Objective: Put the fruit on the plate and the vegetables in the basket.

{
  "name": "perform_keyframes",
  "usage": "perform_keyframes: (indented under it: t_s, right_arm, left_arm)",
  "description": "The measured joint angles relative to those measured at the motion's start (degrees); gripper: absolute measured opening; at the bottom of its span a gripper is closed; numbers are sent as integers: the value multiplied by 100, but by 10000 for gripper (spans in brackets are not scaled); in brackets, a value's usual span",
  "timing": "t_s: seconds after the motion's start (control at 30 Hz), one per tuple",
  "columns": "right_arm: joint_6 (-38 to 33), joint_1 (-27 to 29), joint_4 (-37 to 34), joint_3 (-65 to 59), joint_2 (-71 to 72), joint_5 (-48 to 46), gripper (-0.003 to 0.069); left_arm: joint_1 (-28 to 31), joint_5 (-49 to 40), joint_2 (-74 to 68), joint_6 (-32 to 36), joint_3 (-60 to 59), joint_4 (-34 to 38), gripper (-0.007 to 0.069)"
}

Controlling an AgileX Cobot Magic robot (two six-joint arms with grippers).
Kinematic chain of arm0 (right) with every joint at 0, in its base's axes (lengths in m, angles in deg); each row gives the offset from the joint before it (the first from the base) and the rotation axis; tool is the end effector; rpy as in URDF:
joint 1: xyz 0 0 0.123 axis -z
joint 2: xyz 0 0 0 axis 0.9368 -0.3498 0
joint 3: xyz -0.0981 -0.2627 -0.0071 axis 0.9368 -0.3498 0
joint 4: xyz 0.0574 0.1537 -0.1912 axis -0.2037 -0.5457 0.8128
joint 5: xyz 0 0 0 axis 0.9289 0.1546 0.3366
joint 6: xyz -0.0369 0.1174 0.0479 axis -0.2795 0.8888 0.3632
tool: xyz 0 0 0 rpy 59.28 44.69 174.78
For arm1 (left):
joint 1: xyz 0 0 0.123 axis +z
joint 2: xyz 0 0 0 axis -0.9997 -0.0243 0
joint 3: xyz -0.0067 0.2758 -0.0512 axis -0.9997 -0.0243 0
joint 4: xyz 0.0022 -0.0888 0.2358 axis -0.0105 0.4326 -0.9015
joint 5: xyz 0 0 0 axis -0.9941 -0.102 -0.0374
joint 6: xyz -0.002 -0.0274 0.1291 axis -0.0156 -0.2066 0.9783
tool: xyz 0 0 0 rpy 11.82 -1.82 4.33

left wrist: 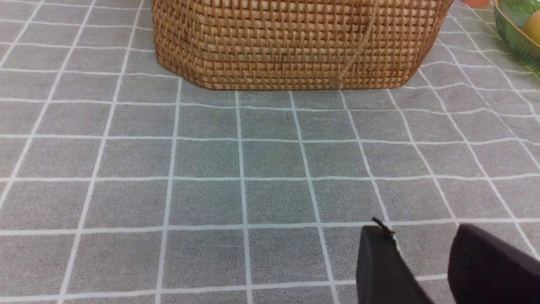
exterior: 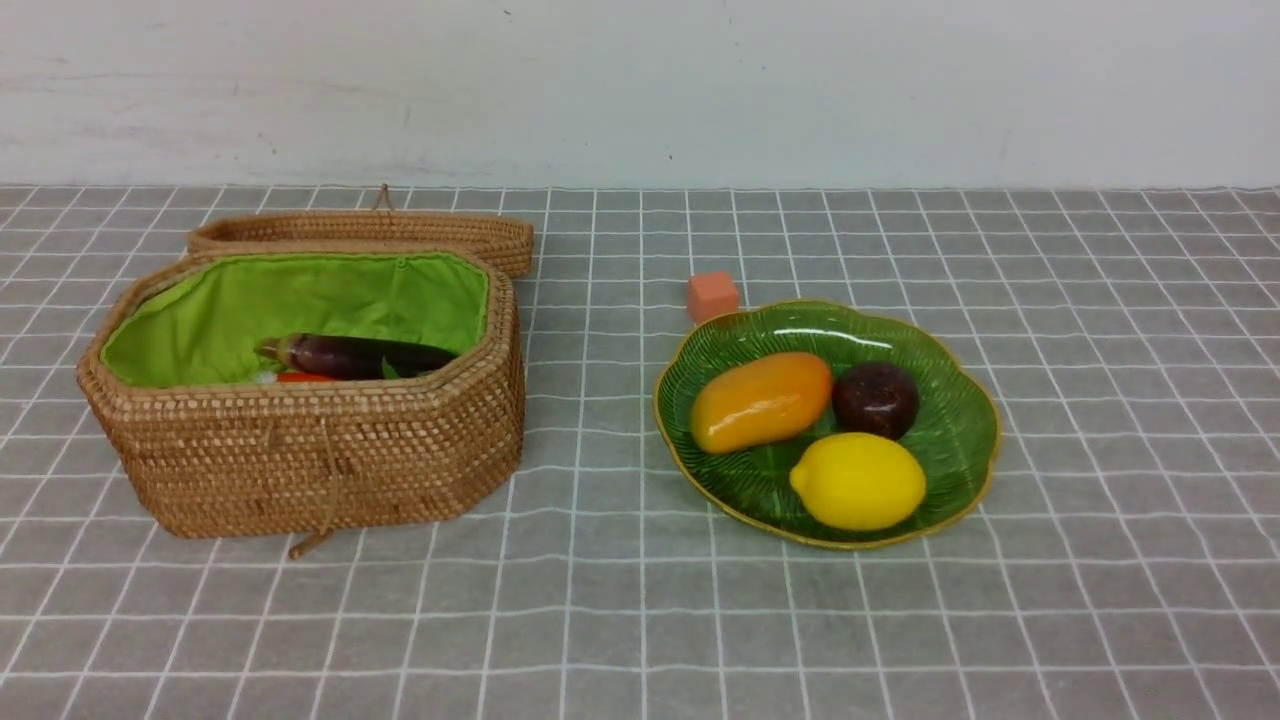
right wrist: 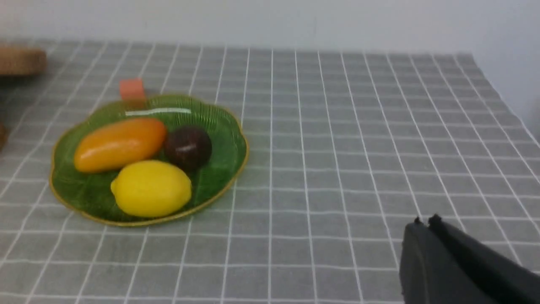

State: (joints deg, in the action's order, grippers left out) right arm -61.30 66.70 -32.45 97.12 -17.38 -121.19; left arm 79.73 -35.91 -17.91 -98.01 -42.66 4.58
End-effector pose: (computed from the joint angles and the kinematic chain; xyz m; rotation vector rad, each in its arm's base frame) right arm 0.0761 -0.0004 0.2967 -0.0436 1.8045 -0.0099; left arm 0.0949 -0.0144 0.1560 -0.0074 1.8964 -0.2132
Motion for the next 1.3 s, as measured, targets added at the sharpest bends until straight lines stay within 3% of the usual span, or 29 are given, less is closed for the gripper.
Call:
perform_keyframes:
  t_s: [0.27,1.3]
  right_arm:
    - [56,228,-15,-2843,865,1296,0]
    - [77,383,-64,-2928,865,1670,34]
  left_arm:
    - [0,5,0,0,0,5,238]
    - [0,0,0,0,0,5,238]
